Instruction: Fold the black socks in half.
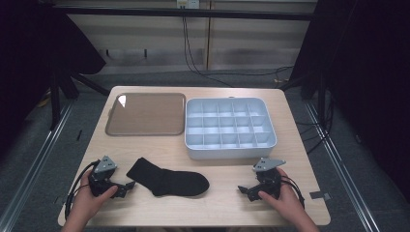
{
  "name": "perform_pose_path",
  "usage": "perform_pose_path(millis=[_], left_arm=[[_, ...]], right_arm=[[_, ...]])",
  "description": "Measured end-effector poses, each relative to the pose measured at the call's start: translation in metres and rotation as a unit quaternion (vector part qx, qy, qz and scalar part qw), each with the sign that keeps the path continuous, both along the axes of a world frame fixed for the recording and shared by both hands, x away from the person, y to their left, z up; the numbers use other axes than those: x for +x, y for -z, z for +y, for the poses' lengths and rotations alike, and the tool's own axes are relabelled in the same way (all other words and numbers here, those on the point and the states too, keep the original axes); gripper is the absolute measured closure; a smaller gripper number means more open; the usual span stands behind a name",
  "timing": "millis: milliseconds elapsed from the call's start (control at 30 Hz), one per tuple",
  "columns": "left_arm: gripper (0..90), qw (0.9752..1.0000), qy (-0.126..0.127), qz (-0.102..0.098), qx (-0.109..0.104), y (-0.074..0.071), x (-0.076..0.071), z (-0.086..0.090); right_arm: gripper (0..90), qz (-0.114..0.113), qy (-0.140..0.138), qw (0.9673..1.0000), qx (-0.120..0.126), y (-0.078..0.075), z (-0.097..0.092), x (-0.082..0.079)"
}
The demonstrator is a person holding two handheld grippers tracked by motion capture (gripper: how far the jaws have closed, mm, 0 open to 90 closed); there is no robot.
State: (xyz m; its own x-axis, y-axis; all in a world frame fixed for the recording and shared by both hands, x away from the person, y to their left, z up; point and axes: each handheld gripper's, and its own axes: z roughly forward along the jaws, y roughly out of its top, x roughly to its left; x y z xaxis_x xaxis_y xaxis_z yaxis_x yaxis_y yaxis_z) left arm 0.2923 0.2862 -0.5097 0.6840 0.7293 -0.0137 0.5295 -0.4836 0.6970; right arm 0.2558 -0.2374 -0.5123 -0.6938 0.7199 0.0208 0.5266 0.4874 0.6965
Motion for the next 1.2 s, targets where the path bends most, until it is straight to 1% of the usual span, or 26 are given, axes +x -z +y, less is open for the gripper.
perform_pose_path(millis=[433, 567, 600, 633, 667, 700, 767, 800, 833, 867, 933, 967, 1033, 1067, 1133, 1167, 1200], left_arm=[[0.0, 1.0, 0.001, 0.002, -0.002, 0.0, 0.0, 0.0], [0.0, 1.0, 0.0, 0.0, 0.0, 0.0, 0.0, 0.0], [0.0, 1.0, 0.001, 0.001, -0.001, 0.0, 0.0, 0.0], [0.0, 1.0, 0.001, 0.001, -0.001, 0.0, 0.0, 0.0], [0.0, 1.0, 0.0, 0.0, 0.002, 0.0, 0.0, 0.0], [0.0, 1.0, 0.001, 0.0, 0.002, 0.0, 0.001, 0.0], [0.0, 1.0, -0.002, 0.001, -0.001, 0.0, 0.001, 0.0], [0.0, 1.0, -0.003, 0.001, -0.001, 0.0, 0.001, -0.001], [0.0, 1.0, -0.004, 0.002, -0.002, 0.0, 0.001, -0.001], [0.0, 1.0, -0.004, 0.002, -0.003, 0.0, 0.001, -0.001], [0.0, 1.0, -0.002, 0.002, -0.002, 0.0, 0.001, 0.0], [0.0, 1.0, -0.004, 0.002, -0.004, 0.0, 0.001, 0.0], [0.3, 0.9999, -0.009, 0.009, -0.001, -0.002, 0.001, 0.0], [2.0, 0.9998, -0.013, 0.011, 0.005, -0.003, 0.001, 0.001], [9.7, 0.9996, -0.022, 0.013, 0.01, -0.007, 0.001, 0.003], [17.9, 0.9991, -0.036, 0.022, 0.01, -0.01, 0.002, 0.006], [18.4, 0.9991, -0.036, 0.022, 0.01, -0.01, 0.002, 0.006]], right_arm=[[0.0, 0.001, 0.004, 1.0, 0.001, 0.0, 0.001, 0.001], [0.8, 0.001, 0.011, 0.9999, 0.004, 0.0, 0.002, 0.001], [2.5, 0.005, 0.016, 0.9998, 0.005, -0.001, 0.002, 0.001], [5.1, -0.001, 0.014, 0.9999, 0.006, -0.001, 0.0, 0.001], [8.3, -0.002, 0.015, 0.9999, 0.007, -0.001, -0.001, 0.002], [16.9, 0.003, 0.014, 0.9999, 0.009, -0.004, -0.002, 0.002], [17.5, 0.003, 0.012, 0.9999, 0.009, -0.005, -0.003, 0.003], [23.2, 0.01, 0.009, 0.9999, 0.005, -0.007, -0.002, 0.003], [23.2, 0.01, 0.009, 0.9999, 0.005, -0.007, -0.002, 0.003], [26.5, 0.009, 0.002, 0.9999, 0.007, -0.008, -0.001, 0.004], [28.7, 0.016, -0.004, 0.9998, 0.01, -0.01, 0.002, 0.004], [30.8, 0.019, -0.006, 0.9997, 0.017, -0.011, 0.004, 0.004], [32.6, 0.017, -0.01, 0.9996, 0.02, -0.014, 0.009, 0.004], [33.5, 0.018, -0.014, 0.9995, 0.022, -0.016, 0.012, 0.004], [35.9, 0.016, -0.021, 0.9994, 0.021, -0.019, 0.018, 0.003], [36.4, 0.014, -0.026, 0.9994, 0.018, -0.022, 0.023, 0.002], [36.4, 0.014, -0.026, 0.9994, 0.018, -0.022, 0.023, 0.002]])
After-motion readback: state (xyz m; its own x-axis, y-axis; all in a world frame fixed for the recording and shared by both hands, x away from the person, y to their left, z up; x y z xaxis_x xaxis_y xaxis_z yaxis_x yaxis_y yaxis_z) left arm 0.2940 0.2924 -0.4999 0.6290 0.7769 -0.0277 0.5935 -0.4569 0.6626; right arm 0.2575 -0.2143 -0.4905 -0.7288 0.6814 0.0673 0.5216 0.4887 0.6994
